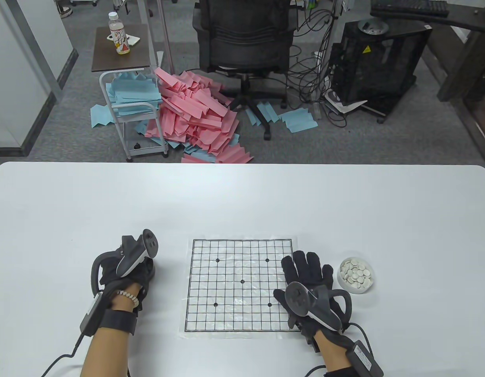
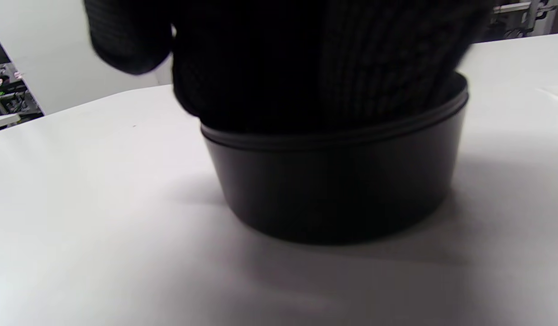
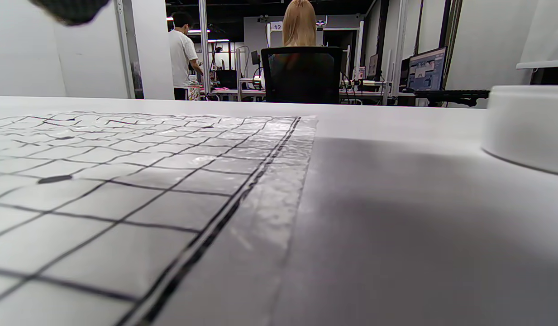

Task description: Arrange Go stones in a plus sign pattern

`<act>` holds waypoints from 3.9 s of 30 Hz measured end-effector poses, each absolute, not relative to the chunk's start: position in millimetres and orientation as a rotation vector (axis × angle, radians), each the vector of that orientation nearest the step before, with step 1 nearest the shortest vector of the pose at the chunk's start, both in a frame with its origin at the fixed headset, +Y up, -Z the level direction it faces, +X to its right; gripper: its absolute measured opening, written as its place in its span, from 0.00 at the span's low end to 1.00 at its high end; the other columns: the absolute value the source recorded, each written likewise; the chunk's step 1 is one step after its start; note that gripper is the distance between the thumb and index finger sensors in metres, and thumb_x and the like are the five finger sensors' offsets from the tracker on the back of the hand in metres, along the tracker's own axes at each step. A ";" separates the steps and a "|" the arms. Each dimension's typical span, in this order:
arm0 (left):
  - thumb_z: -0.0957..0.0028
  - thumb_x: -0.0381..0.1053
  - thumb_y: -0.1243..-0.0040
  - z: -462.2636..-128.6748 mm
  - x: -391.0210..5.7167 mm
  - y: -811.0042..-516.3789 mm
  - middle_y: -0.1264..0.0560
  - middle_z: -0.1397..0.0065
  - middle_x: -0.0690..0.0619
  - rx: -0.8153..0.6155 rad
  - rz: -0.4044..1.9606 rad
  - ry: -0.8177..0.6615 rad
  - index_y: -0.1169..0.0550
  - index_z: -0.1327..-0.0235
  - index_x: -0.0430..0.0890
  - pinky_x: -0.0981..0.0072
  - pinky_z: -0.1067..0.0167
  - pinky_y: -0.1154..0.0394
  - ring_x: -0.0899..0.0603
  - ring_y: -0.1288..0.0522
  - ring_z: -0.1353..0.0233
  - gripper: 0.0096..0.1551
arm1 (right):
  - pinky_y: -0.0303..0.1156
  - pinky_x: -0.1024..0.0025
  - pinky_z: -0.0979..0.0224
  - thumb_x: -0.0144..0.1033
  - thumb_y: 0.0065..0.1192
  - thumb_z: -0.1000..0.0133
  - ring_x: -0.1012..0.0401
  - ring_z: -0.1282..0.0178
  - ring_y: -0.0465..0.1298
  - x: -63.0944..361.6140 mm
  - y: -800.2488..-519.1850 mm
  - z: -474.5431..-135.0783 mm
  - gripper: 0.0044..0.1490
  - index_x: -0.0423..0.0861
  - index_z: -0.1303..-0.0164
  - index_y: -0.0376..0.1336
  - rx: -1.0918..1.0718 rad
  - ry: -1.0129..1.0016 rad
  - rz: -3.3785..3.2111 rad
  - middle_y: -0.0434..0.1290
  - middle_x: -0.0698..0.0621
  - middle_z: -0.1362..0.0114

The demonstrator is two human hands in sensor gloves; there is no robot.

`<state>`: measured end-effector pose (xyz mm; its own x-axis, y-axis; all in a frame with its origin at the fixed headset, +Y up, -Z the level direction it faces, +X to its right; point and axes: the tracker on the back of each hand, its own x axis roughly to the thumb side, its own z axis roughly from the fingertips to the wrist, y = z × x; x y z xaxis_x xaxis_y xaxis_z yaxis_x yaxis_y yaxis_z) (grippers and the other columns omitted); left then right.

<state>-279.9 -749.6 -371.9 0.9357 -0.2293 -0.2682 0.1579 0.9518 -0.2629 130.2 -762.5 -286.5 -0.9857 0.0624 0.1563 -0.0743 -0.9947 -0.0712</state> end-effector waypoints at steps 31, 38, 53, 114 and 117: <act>0.66 0.54 0.23 -363.6 -153.2 -701.3 0.09 0.50 0.56 0.022 -0.078 -0.006 0.09 0.59 0.57 0.43 0.44 0.24 0.44 0.14 0.54 0.20 | 0.45 0.29 0.18 0.65 0.58 0.51 0.41 0.09 0.44 133.8 -762.4 -287.5 0.55 0.59 0.17 0.40 0.231 -0.116 3.051 0.42 0.49 0.10; 0.69 0.55 0.21 -364.4 -93.0 -729.7 0.09 0.52 0.56 -0.092 0.062 -0.118 0.09 0.61 0.56 0.42 0.44 0.24 0.44 0.14 0.54 0.20 | 0.45 0.29 0.18 0.64 0.59 0.51 0.41 0.09 0.44 134.7 -762.8 -287.6 0.56 0.59 0.17 0.40 0.236 -0.109 3.048 0.42 0.48 0.10; 0.68 0.55 0.21 -364.5 -62.3 -764.5 0.09 0.53 0.56 -0.145 -0.023 -0.130 0.09 0.63 0.57 0.42 0.44 0.25 0.44 0.14 0.54 0.19 | 0.45 0.29 0.18 0.64 0.60 0.51 0.41 0.09 0.44 134.0 -762.9 -286.8 0.56 0.59 0.17 0.41 0.251 -0.101 3.060 0.42 0.48 0.10; 0.65 0.53 0.23 -373.4 -278.1 -761.6 0.10 0.48 0.54 -0.120 -0.143 0.391 0.12 0.55 0.56 0.42 0.42 0.25 0.44 0.14 0.53 0.22 | 0.44 0.29 0.18 0.63 0.60 0.51 0.41 0.10 0.43 133.3 -763.3 -286.4 0.56 0.59 0.17 0.41 0.248 -0.066 3.067 0.41 0.48 0.11; 0.65 0.54 0.23 -372.7 -278.6 -761.9 0.10 0.48 0.55 -0.109 -0.146 0.385 0.11 0.56 0.56 0.42 0.42 0.25 0.44 0.14 0.53 0.22 | 0.44 0.29 0.18 0.63 0.60 0.51 0.41 0.10 0.43 133.3 -763.3 -286.4 0.56 0.59 0.17 0.41 0.247 -0.065 3.067 0.41 0.48 0.11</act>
